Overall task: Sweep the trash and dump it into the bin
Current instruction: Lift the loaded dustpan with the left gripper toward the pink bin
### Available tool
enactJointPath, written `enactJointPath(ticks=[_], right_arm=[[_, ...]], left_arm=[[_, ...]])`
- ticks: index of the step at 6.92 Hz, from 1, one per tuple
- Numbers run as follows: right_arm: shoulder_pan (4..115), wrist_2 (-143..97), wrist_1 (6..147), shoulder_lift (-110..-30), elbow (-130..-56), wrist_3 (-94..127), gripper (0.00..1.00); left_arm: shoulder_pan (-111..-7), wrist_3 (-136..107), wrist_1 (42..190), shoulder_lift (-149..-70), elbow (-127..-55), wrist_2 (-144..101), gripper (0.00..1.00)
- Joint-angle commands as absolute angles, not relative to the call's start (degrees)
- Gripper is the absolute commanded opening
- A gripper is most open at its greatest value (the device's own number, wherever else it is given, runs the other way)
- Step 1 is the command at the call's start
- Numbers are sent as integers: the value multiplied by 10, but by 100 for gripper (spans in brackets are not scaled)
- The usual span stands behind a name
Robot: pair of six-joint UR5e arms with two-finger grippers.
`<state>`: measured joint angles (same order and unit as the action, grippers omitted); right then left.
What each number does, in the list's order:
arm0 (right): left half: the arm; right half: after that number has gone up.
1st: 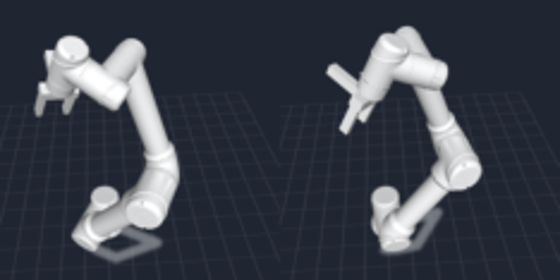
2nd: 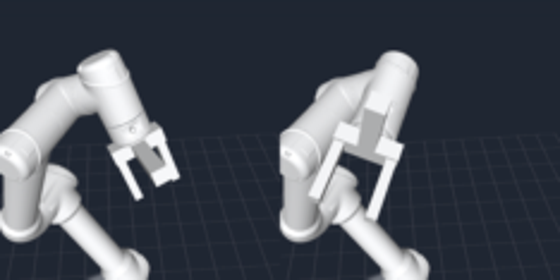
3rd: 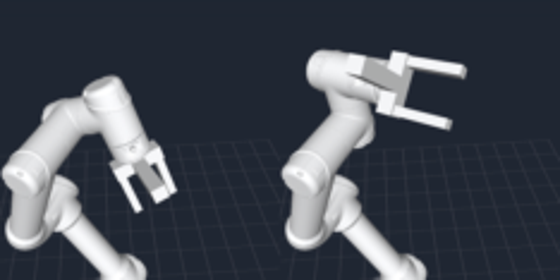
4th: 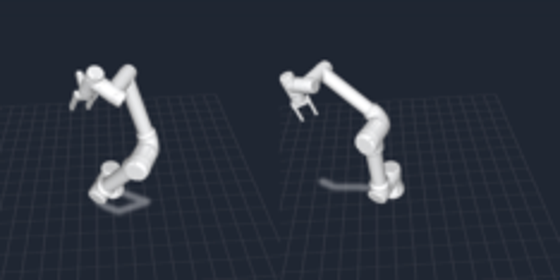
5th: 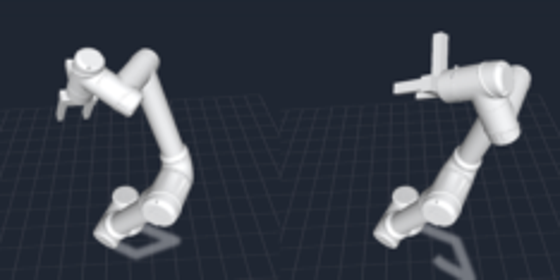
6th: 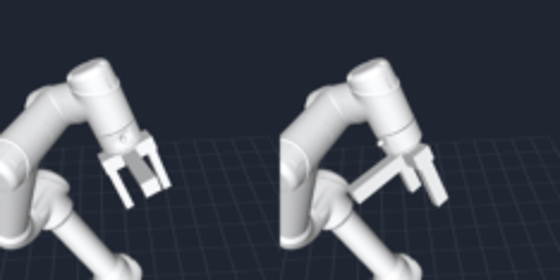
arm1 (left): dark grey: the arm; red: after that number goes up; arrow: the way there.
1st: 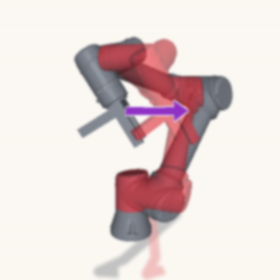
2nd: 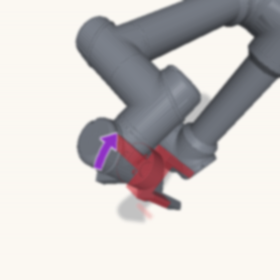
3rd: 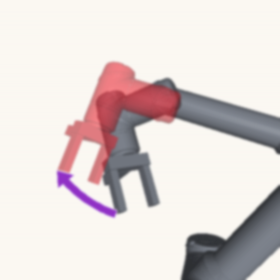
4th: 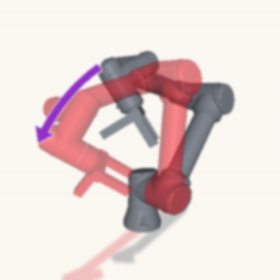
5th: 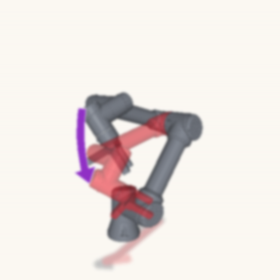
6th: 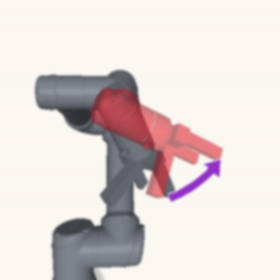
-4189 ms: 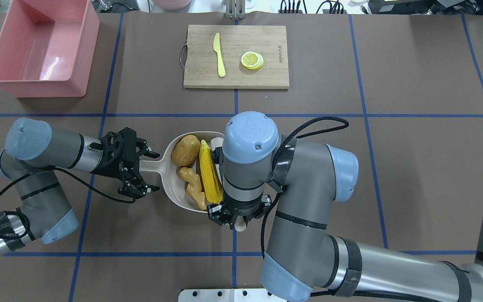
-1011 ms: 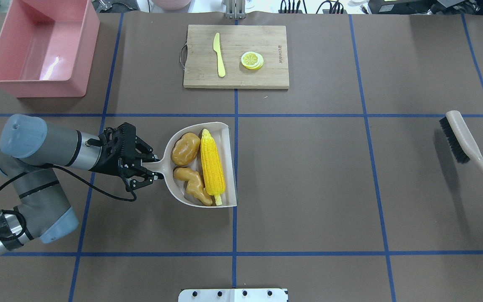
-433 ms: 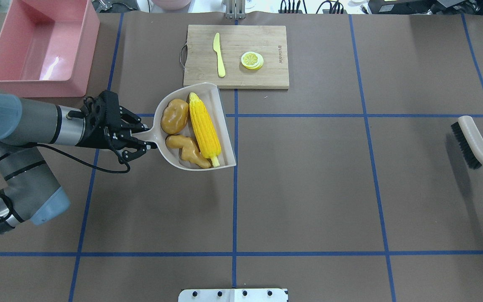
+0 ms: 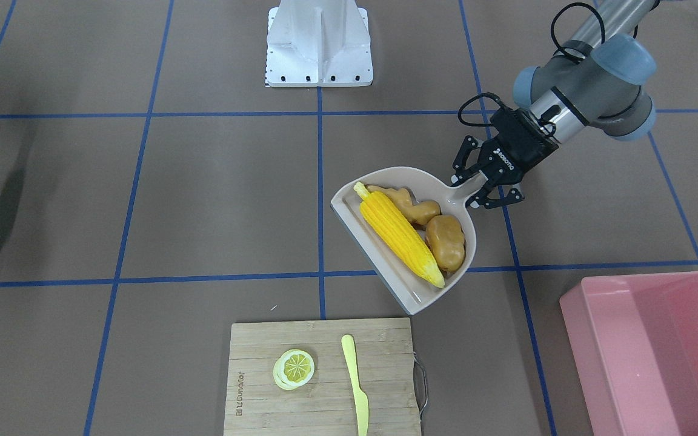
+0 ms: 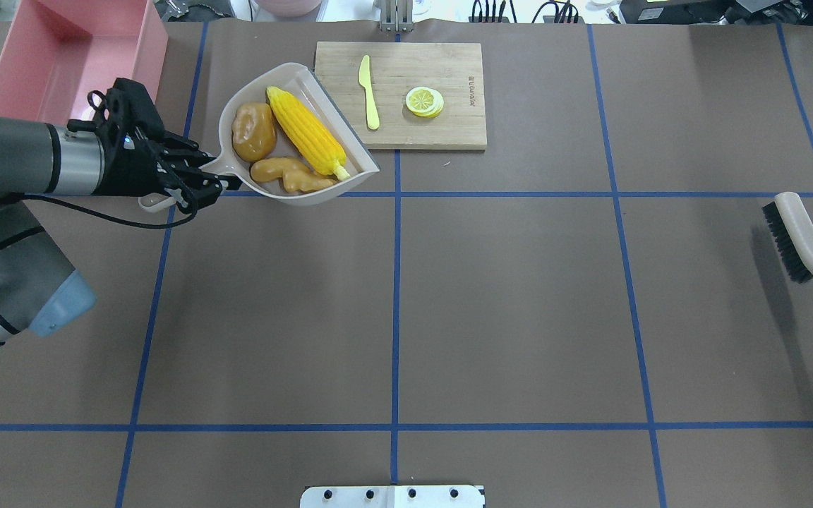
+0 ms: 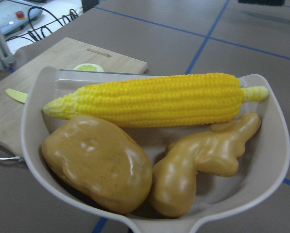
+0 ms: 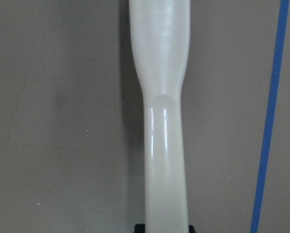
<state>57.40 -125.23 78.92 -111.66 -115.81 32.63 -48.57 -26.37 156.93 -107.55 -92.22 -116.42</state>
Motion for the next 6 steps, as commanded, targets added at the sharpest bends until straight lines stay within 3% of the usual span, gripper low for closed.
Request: enactJointPath(ticks=[1, 6], right_arm=[[559, -1231, 719, -1133, -1136, 359, 0], [538, -1235, 661, -1140, -1107, 382, 0]], left_arm=[[-541, -380, 1568, -1069, -922, -1108, 0], [-646, -737, 1569, -1022, -919, -1164, 0]])
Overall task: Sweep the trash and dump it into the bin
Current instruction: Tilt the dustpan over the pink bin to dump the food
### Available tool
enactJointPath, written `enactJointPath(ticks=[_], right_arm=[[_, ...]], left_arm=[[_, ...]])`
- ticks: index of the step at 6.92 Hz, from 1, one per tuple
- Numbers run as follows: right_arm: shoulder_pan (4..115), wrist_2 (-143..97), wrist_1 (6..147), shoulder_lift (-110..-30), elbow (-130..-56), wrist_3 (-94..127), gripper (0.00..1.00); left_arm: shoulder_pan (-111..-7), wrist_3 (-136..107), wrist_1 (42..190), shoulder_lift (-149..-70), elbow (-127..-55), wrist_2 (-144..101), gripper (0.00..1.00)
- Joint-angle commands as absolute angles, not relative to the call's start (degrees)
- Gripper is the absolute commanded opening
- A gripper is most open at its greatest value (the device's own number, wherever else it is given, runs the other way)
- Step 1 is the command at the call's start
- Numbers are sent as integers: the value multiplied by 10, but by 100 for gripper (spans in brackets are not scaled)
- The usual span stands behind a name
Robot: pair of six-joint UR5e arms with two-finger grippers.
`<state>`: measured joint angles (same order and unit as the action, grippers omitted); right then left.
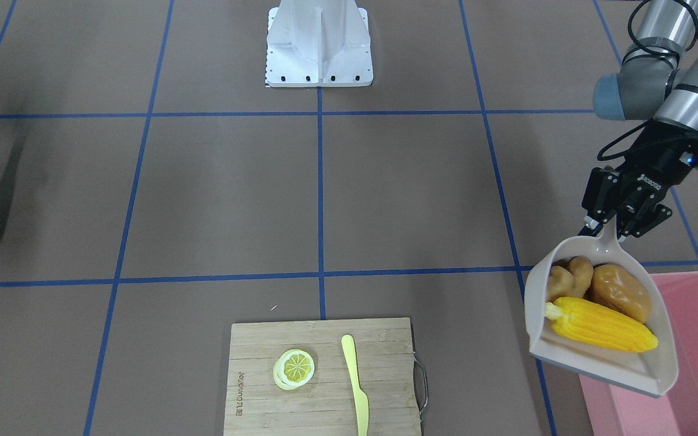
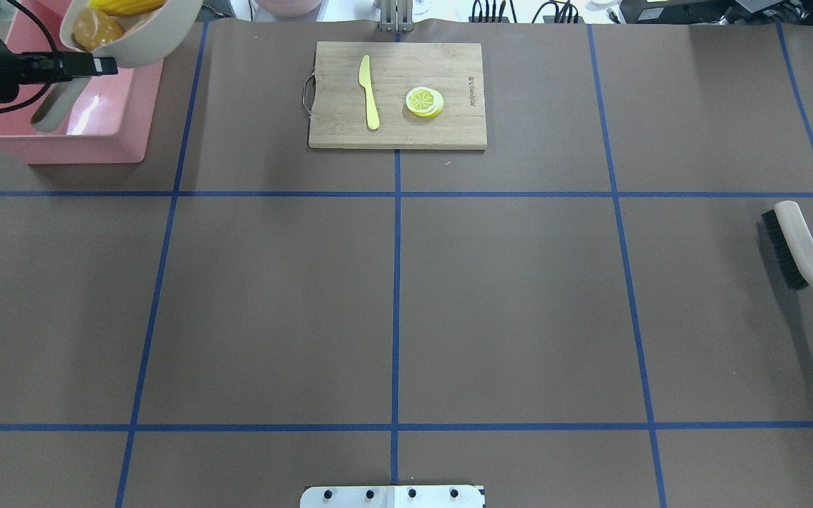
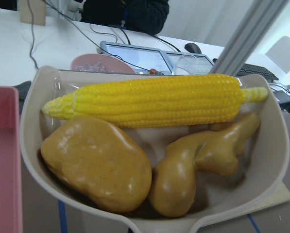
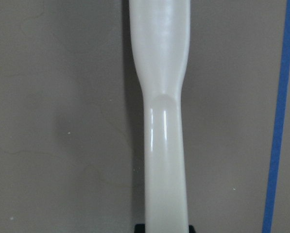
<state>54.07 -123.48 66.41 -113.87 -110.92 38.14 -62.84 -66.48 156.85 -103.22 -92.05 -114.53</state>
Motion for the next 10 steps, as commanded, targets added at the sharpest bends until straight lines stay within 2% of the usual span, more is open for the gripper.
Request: enactJointPath(ticks=[1, 5, 7, 8, 9, 10], right_arm=[[535, -1235, 658, -1140, -1105, 384, 0], [522, -1234, 656, -1140, -1106, 402, 0], [522, -1234, 650, -1140, -1106, 403, 72], [522, -1234, 650, -1140, -1105, 403, 94], [522, -1235, 649, -1142, -1106, 402, 99], [522, -1235, 640, -1145, -1106, 401, 99]], left_arm=[[-658, -831, 1570, -1012, -919, -1200, 0], [-682, -1058, 1562, -1006, -918, -1275, 0], [-703, -1227, 1564, -1011, -918, -1286, 0], [-707, -1233, 1564, -1011, -917, -1293, 0], [-708, -1233, 1564, -1012, -917, -1294, 0], [-708, -1234, 1565, -1012, -917, -1294, 0]])
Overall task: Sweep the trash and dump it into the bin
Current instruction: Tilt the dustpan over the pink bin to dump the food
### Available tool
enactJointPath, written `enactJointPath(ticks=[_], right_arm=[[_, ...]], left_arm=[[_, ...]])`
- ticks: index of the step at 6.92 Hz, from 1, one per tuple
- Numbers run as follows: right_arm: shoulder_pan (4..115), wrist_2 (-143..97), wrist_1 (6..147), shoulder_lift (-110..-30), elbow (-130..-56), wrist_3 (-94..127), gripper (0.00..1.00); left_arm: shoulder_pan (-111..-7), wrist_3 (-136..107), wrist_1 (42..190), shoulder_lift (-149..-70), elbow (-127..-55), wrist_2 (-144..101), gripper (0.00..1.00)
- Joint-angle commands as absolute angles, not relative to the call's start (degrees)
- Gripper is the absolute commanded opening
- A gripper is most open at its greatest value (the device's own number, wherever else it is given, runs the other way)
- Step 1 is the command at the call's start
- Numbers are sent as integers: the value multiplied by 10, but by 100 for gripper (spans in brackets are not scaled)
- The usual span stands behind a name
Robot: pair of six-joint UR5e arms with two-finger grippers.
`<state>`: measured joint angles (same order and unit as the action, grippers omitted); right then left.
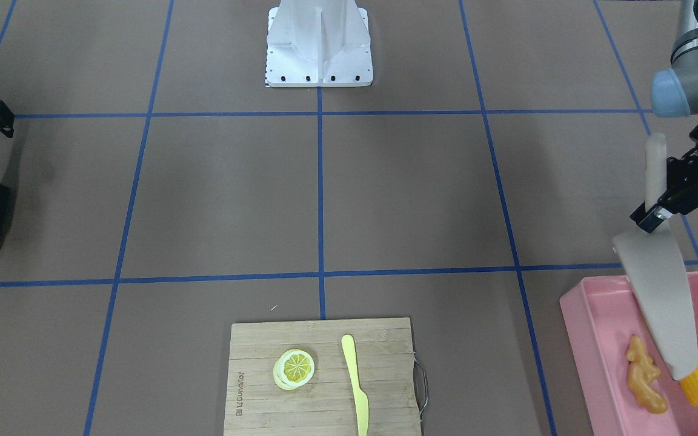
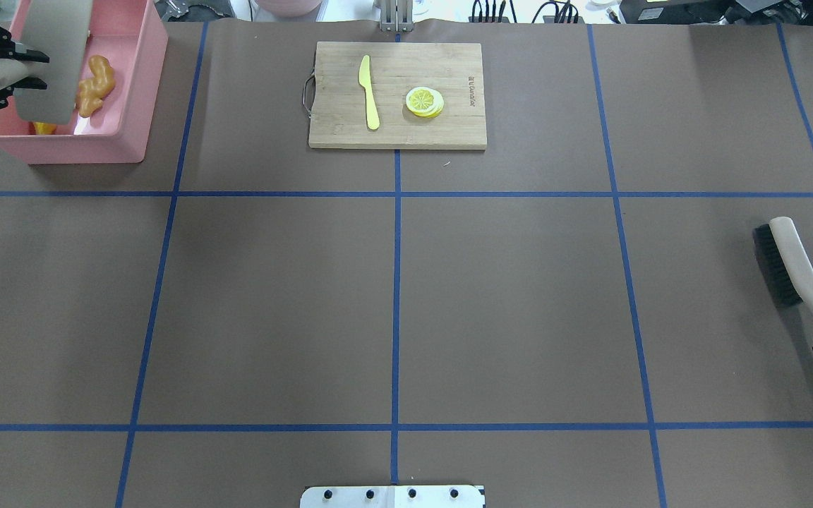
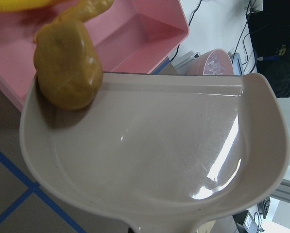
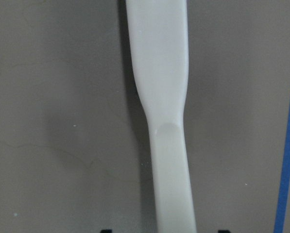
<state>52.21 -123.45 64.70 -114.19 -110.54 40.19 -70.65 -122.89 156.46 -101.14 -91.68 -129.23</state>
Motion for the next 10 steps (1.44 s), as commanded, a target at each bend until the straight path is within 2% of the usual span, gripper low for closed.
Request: enactJointPath(ticks=[1, 3, 6, 8, 10], right_arm=[[523, -1235, 639, -1149, -1106, 397, 99], [530, -1241, 638, -1156, -1113, 395, 99], [625, -1319, 649, -1151, -1105, 333, 99], [701, -1329, 713, -1147, -1106, 243, 99], [769, -1329, 769, -1136, -1109, 187, 100]], left_arm=[[-708, -1233, 1566, -1014, -917, -1297, 0], [-707, -1164, 1589, -1015, -918, -1303, 0], [-706, -852, 1587, -1013, -941, -1339, 0], [-704, -591, 1585, -998, -975, -1338, 0], [-701, -387, 1585, -990, -976, -1296, 0]])
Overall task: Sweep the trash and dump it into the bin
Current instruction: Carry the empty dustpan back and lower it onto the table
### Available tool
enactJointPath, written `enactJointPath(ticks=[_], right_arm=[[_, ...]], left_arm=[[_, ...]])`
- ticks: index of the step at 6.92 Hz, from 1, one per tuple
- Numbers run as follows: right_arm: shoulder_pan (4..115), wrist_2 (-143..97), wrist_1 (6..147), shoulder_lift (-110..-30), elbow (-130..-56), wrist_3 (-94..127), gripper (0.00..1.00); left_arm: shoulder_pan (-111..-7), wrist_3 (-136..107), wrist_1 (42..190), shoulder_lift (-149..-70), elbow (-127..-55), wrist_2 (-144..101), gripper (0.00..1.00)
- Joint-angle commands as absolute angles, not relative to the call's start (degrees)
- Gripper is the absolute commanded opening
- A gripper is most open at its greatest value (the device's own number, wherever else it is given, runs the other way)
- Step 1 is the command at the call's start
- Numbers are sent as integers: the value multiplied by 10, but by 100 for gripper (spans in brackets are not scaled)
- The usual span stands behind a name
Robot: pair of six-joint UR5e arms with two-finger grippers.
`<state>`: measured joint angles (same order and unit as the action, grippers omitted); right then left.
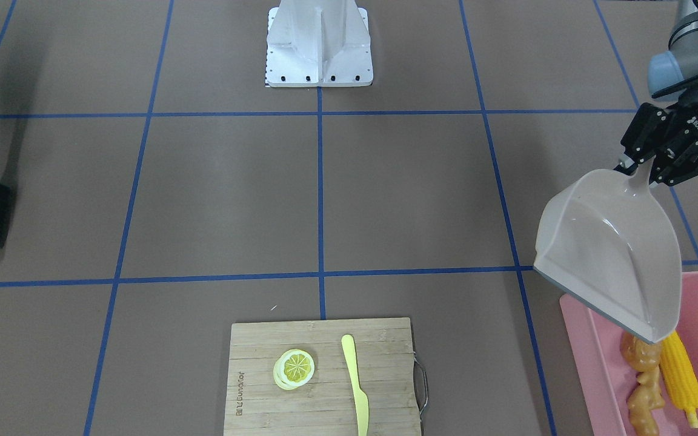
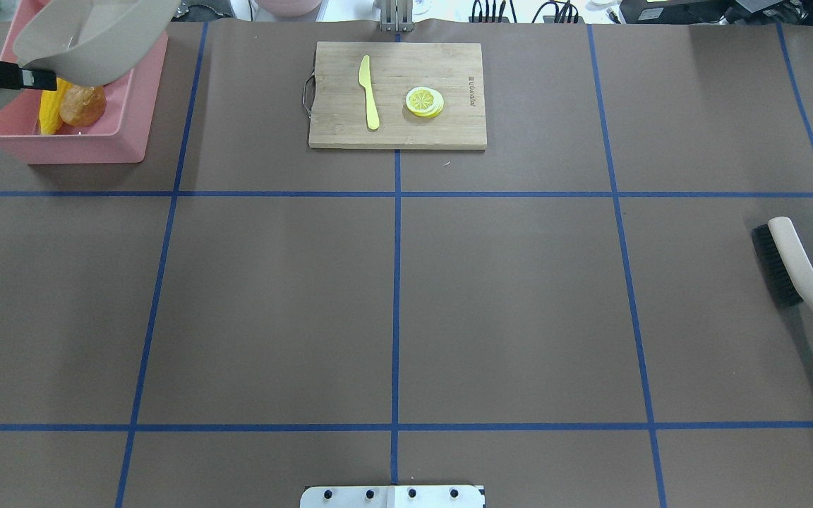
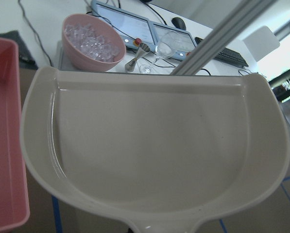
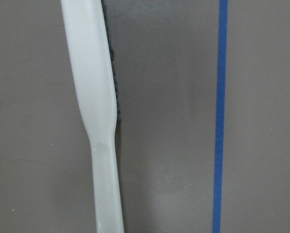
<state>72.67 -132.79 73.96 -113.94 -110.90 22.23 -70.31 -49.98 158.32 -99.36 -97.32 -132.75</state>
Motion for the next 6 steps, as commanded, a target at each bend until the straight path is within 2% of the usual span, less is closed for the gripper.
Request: enactJointPath(ticks=[1, 3, 5, 6], right_arm=[[811, -1329, 793, -1136, -1108, 142, 100], [890, -1319, 882, -1133, -1112, 37, 100], [915, -1310, 918, -1129, -1106, 9, 100], [936, -1303, 919, -1127, -1104, 9, 100]], left_arm=[[-699, -310, 1581, -990, -976, -1283, 0], [-680, -195, 1581, -992, -978, -1292, 0], [-664, 56, 1572, -999, -981, -1229, 0], [-644, 54, 1554, -1000, -983, -1234, 0]])
